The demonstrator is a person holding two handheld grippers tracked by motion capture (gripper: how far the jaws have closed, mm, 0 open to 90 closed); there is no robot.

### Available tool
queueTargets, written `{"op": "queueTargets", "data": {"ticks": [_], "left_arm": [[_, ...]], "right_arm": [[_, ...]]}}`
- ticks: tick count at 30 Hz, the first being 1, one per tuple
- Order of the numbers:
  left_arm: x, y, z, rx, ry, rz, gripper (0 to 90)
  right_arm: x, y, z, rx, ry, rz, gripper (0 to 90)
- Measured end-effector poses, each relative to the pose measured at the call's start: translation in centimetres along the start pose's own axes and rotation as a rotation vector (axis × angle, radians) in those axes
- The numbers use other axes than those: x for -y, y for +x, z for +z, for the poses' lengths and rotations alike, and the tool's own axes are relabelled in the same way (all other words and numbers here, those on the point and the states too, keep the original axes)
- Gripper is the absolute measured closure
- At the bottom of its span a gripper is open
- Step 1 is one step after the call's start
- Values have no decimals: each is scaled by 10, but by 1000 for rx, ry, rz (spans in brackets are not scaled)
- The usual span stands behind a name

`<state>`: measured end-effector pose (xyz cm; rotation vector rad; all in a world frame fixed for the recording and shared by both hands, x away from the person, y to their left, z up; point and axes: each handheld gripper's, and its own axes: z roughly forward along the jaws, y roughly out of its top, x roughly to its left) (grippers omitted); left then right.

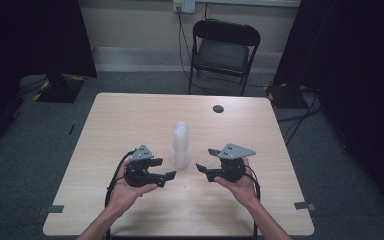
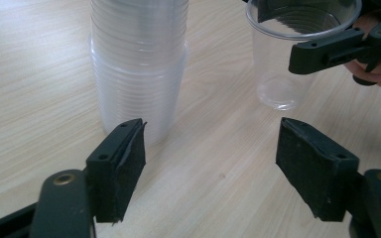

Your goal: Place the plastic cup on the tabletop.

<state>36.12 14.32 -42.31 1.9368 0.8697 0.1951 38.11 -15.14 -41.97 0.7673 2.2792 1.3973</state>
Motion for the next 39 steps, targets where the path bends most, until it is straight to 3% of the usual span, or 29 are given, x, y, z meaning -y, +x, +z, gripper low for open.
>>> {"op": "queueTargets", "data": {"ticks": [3, 5, 12, 21, 27, 31, 32, 36, 39], "left_arm": [[1, 0, -1, -12, 3, 21, 264], [3, 0, -3, -28, 7, 28, 251], [12, 7, -16, -56, -12, 30, 247], [25, 14, -36, -99, -5, 77, 212], [36, 23, -44, -133, -6, 37, 188], [44, 27, -48, -163, -8, 36, 159], [46, 27, -49, -184, 1, 12, 160], [50, 28, -52, -191, 6, 21, 158], [56, 30, -50, -199, 56, 28, 162]], "right_arm": [[-1, -5, 0, 16, -7, 13, 296], [-3, -16, 0, 18, -36, 70, 296], [-11, -30, 4, 66, -41, 106, 296], [-10, -45, 12, 151, -37, 151, 294], [-8, -59, 24, 187, -25, 178, 294], [-7, -63, 28, 201, -21, 184, 293], [-7, -65, 30, 212, -24, 189, 293], [-5, -71, 36, 216, -18, 193, 297], [-4, -74, 40, 226, -15, 196, 296]]}}
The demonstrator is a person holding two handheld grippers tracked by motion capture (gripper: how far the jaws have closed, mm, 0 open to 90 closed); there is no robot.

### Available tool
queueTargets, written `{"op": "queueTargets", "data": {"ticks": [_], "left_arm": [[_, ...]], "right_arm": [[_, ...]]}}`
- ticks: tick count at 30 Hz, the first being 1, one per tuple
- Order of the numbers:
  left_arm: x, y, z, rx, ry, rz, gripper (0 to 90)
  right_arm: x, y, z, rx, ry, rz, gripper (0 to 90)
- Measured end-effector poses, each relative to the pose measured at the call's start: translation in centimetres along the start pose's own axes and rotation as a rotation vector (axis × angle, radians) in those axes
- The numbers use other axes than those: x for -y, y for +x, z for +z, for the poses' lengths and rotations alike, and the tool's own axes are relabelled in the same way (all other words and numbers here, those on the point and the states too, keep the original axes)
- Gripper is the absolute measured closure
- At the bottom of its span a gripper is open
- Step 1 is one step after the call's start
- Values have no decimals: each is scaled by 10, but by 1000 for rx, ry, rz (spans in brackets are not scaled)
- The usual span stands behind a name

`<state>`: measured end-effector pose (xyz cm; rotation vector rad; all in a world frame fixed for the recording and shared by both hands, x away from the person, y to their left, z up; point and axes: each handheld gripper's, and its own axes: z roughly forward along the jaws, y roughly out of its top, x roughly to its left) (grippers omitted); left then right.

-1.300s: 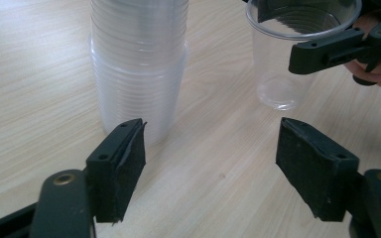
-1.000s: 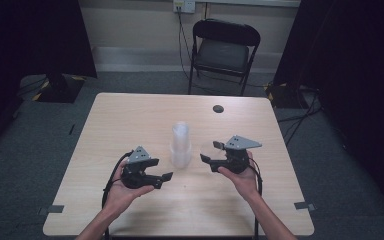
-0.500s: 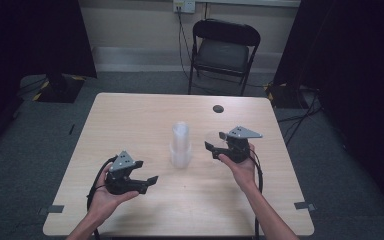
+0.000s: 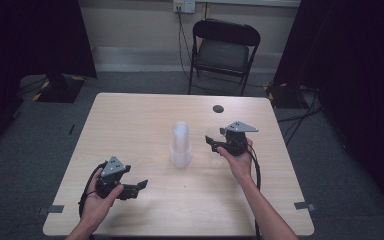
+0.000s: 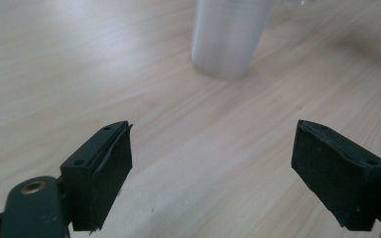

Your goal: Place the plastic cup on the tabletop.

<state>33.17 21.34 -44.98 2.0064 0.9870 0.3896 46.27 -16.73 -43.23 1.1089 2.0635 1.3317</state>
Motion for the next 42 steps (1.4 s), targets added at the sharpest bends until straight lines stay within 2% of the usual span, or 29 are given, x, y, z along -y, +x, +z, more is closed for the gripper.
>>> {"op": "queueTargets", "data": {"ticks": [2, 5, 6, 8, 12, 16, 21, 24, 27, 37, 40, 42], "left_arm": [[4, -1, 2, -18, 10, 15, 161], [7, -2, 2, -22, 9, 14, 160], [7, -2, 1, -31, 9, 16, 160], [9, 0, -4, -35, -3, 17, 160], [14, 3, -8, -47, -11, -4, 160], [20, 6, -7, -55, 8, -16, 160], [20, 6, -6, -58, 9, -17, 161], [20, 7, -5, -68, 6, -42, 161], [21, 9, -4, -77, 8, -49, 161], [20, 6, -3, -77, 14, -23, 165], [20, 7, -4, -72, 9, -36, 165], [21, 8, -4, -72, 2, -39, 163]], "right_arm": [[1, -2, 6, 8, 0, -2, 295], [3, -3, 11, 15, -4, 3, 293], [5, -5, 16, 23, -12, 27, 292], [5, -6, 18, 19, -16, 30, 293], [9, -8, 27, 30, -6, 35, 286], [11, -9, 30, 32, 4, 35, 281], [15, -11, 33, 48, -1, 44, 272], [17, -11, 34, 53, 3, 45, 270], [18, -7, 32, 45, 4, 33, 269], [23, -6, 22, 44, 17, 10, 275], [26, -6, 17, 40, 18, 22, 274], [28, -4, 13, 47, 26, 8, 273]]}}
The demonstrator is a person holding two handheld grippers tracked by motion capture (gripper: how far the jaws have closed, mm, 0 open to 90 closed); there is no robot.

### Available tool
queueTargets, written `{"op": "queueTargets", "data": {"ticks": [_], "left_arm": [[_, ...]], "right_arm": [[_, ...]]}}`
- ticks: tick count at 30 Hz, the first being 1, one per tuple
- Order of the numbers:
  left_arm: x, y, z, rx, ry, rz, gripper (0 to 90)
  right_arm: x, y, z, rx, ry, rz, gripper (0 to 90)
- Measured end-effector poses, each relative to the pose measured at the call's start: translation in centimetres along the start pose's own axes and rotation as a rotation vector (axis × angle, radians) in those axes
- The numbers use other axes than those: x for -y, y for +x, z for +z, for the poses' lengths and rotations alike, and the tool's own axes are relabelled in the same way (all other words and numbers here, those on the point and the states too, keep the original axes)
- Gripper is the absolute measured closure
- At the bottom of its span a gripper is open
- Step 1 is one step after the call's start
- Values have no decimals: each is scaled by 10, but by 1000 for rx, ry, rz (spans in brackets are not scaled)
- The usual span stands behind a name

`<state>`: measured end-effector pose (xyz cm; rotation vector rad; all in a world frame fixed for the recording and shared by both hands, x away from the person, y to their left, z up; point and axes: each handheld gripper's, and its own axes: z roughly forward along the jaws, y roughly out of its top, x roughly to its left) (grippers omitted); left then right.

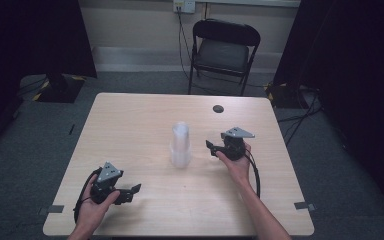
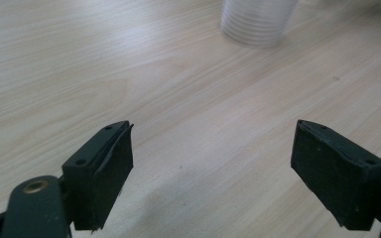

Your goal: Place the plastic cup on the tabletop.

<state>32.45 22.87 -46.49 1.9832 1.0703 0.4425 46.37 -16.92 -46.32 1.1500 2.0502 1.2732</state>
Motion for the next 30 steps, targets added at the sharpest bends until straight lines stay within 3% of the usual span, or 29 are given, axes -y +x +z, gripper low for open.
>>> {"op": "queueTargets", "data": {"ticks": [10, 20, 23, 30], "left_arm": [[0, 5, -2, -23, -7, -13, 160], [1, 7, -5, -29, -17, -23, 160], [1, 8, -5, -35, -16, -22, 160], [1, 10, -6, -36, -23, -20, 159]], "right_arm": [[10, -2, -4, -16, 39, 22, 262], [13, -5, -5, -48, 84, 59, 168], [14, -5, -11, -66, 93, 61, 160], [15, -6, -22, -59, 93, 65, 158]]}}
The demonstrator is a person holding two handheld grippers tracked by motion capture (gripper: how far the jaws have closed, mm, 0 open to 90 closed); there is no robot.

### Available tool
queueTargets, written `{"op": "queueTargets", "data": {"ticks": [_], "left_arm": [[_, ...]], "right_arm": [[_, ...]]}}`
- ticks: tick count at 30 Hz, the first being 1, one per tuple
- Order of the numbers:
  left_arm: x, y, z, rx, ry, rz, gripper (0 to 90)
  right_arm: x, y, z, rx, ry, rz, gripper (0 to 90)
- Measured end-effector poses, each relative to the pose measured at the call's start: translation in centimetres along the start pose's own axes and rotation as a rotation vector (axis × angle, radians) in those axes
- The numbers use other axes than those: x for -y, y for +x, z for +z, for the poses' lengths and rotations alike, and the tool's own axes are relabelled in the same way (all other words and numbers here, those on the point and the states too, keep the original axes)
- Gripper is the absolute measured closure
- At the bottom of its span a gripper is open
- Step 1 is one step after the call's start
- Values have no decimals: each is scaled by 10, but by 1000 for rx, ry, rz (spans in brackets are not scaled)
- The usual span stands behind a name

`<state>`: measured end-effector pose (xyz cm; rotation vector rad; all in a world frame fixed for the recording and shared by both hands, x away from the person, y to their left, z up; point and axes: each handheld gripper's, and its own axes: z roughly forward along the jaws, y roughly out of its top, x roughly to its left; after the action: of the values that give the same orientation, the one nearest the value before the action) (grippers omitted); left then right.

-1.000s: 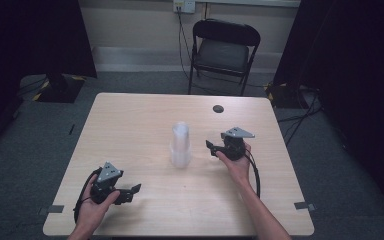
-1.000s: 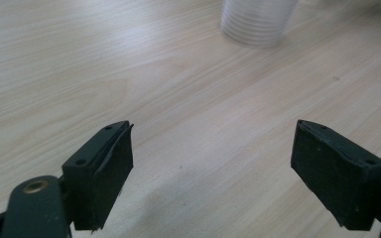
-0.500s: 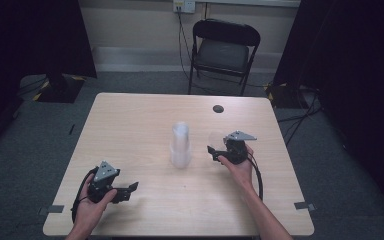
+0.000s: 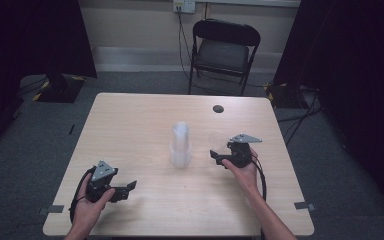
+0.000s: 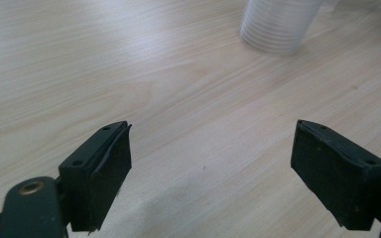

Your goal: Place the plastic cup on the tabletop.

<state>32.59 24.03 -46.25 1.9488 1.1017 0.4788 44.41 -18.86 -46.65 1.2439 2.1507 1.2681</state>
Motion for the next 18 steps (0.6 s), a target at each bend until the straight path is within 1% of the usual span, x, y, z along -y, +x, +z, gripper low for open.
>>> {"op": "queueTargets", "data": {"ticks": [1, 3, 4, 6, 9, 10, 12, 13, 14, 15, 16, 17, 18], "left_arm": [[0, 1, 0, -5, 3, 5, 159], [0, 1, 0, -8, 2, 0, 159], [0, 1, -1, -14, 4, 4, 159], [0, 1, -1, -12, 1, 1, 159], [1, 1, -1, -19, -3, 4, 159], [1, 1, -1, -24, -3, -1, 159], [2, 1, -1, -43, 5, -3, 163], [2, 2, -1, -52, 11, 2, 164], [3, 2, 0, -53, 13, -8, 164], [3, 3, 0, -56, 14, -7, 166], [3, 3, -1, -61, 12, -5, 167], [4, 3, -1, -61, 10, -9, 167], [4, 4, -1, -64, 6, -11, 167]], "right_arm": [[1, 0, -2, -3, 10, 5, 155], [1, 1, -6, -10, 19, 2, 149], [1, 2, -9, -6, 15, 1, 150], [1, 3, -15, -10, 7, 0, 154], [3, 5, -24, 25, 13, -22, 178], [5, 4, -28, 26, 13, -24, 178], [7, 3, -33, 20, 17, -6, 169], [8, 3, -36, 14, 14, -2, 170], [9, 3, -41, 16, 11, -6, 171], [10, 4, -44, 24, 12, -13, 171], [13, 4, -52, 30, 14, -18, 171], [13, 4, -52, 30, 14, -18, 171], [15, 4, -56, 37, 16, -19, 170]]}}
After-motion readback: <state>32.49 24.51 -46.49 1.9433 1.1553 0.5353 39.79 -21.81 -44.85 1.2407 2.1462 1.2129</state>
